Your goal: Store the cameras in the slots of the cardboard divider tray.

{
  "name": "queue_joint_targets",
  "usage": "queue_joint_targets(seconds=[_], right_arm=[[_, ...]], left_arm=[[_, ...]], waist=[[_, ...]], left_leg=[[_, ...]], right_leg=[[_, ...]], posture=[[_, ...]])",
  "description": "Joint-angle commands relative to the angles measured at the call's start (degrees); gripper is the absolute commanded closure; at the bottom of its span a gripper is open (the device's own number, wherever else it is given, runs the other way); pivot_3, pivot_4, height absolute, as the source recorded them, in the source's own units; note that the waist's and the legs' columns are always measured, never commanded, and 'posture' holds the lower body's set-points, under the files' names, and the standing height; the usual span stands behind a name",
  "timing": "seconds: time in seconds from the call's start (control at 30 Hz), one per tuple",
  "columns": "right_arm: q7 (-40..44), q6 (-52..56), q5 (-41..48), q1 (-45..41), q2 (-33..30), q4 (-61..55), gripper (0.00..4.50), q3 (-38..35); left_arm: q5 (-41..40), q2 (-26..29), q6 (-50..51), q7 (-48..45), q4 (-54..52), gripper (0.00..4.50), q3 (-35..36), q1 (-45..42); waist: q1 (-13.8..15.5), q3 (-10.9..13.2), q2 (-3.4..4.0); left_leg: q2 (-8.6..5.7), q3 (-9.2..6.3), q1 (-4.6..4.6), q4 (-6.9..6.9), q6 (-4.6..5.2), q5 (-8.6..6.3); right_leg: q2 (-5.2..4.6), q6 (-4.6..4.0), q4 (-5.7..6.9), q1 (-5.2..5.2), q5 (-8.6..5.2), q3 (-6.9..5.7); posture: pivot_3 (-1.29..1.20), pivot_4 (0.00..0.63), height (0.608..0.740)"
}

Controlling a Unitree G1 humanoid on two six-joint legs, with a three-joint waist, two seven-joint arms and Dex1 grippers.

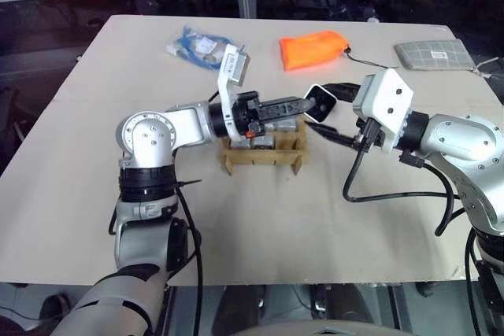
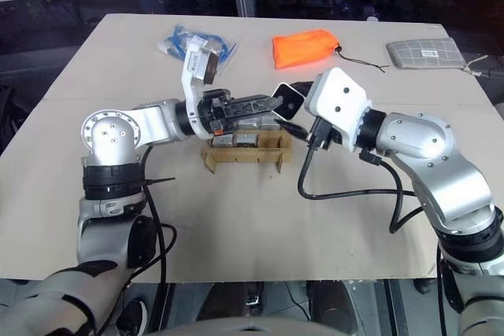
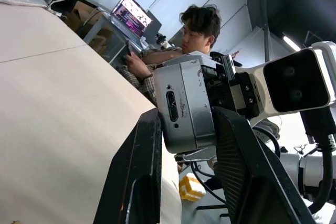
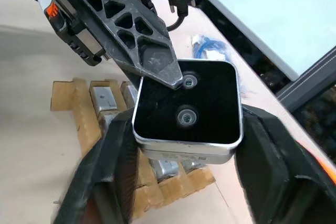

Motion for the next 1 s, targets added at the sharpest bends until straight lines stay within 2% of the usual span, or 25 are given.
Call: queue_joint_targets(seconds=[0.03, 0.2, 0.33, 0.4, 0.47, 0.6, 0.7, 0.83, 1.0], right_arm=[[-1.13, 1.93, 0.55, -0.29, -0.58, -2.27, 0.02, -2.05], [-1.49, 3.63, 1.26, -0.22, -0.95, -2.7, 0.02, -2.29], [-3.04, 9.02, 6.19, 1.36, -0.31, -3.81, 0.02, -6.92], [-2.37, 15.25, 16.64, 3.79, -0.49, -5.95, 0.02, -14.32], [-2.3, 22.08, 27.98, 5.51, -2.79, -7.62, 0.02, -21.61], [-1.25, 29.97, 46.78, 10.11, -14.14, -8.08, 0.02, -35.61], [-3.13, 31.61, 55.79, 12.52, -21.48, -7.27, 0.02, -40.97], [-4.22, 32.81, 55.72, 16.37, -28.72, -6.0, 0.02, -45.99], [-3.13, 31.32, 54.36, 19.5, -32.17, -5.49, 0.02, -48.79]], left_arm=[[-2.46, -0.21, -0.25, 0.25, -1.07, 3.57, 1.64, -1.21], [-3.41, -0.08, -0.58, 0.68, -0.94, 3.57, 1.58, -1.22], [-1.86, 1.26, -3.98, -1.88, -2.66, 3.57, 0.36, -1.06], [1.7, 3.08, -9.52, -6.23, -5.84, 3.57, -2.16, -0.27], [10.68, 7.1, -18.29, -10.88, -9.28, 3.57, -9.05, 1.64], [25.79, 12.74, -32.55, -15.83, -9.0, 3.57, -19.72, 1.57], [33.76, 14.68, -41.67, -18.94, -6.61, 3.57, -24.17, 0.51], [37.77, 15.36, -45.93, -23.12, -2.97, 3.57, -26.25, -0.5], [40.6, 14.36, -46.98, -25.54, 0.81, 3.57, -27.6, -0.54]], waist=[[-0.03, 0.0, 0.0], [-0.03, 0.0, 0.0], [0.0, 0.0, 0.0], [0.25, 0.01, -0.02], [0.32, 0.01, -0.01], [1.17, 0.01, 0.01], [1.09, 0.01, 0.0], [1.02, 0.0, 0.0], [1.01, 0.01, -0.01]], left_leg=[[0.0, 0.0, 0.0, 0.0, 0.0, 0.0], [-0.01, 0.0, 0.0, 0.0, 0.0, 0.0], [0.0, -0.01, 0.0, -0.01, 0.0, 0.0], [-0.01, -0.01, -0.01, -0.01, 0.0, 0.0], [0.02, -0.01, -0.02, -0.03, 0.0, -0.01], [-0.02, 0.0, 0.02, -0.14, 0.02, -0.02], [-0.02, 0.0, 0.01, -0.14, 0.26, -0.16], [0.0, -0.01, 0.02, -0.13, 0.3, -0.18], [0.0, -0.01, 0.01, -0.11, 0.3, -0.18]], right_leg=[[0.0, 0.0, 0.0, 0.0, 0.0, 0.0], [0.0, 0.0, 0.0, 0.0, 0.0, 0.0], [0.0, 0.0, -0.01, 0.0, 0.0, -0.02], [0.0, 0.0, -0.01, 0.0, 0.0, -0.02], [-0.01, -0.01, -0.05, 0.01, 0.0, -0.04], [-0.11, -0.02, -0.11, 0.05, 0.0, -0.07], [-0.11, -0.03, -0.15, 0.06, 0.0, -0.08], [-0.09, -0.03, -0.14, 0.06, -0.01, -0.05], [-0.08, -0.01, -0.13, 0.05, -0.01, -0.05]], posture=[[0.0, 0.15, 0.74], [0.0, 0.15, 0.74], [0.0, 0.15, 0.74], [0.0, 0.15, 0.74], [0.0, 0.15, 0.74], [0.0, 0.15, 0.74], [0.0, 0.15, 0.74], [0.0, 0.15, 0.74], [0.0, 0.15, 0.74]])
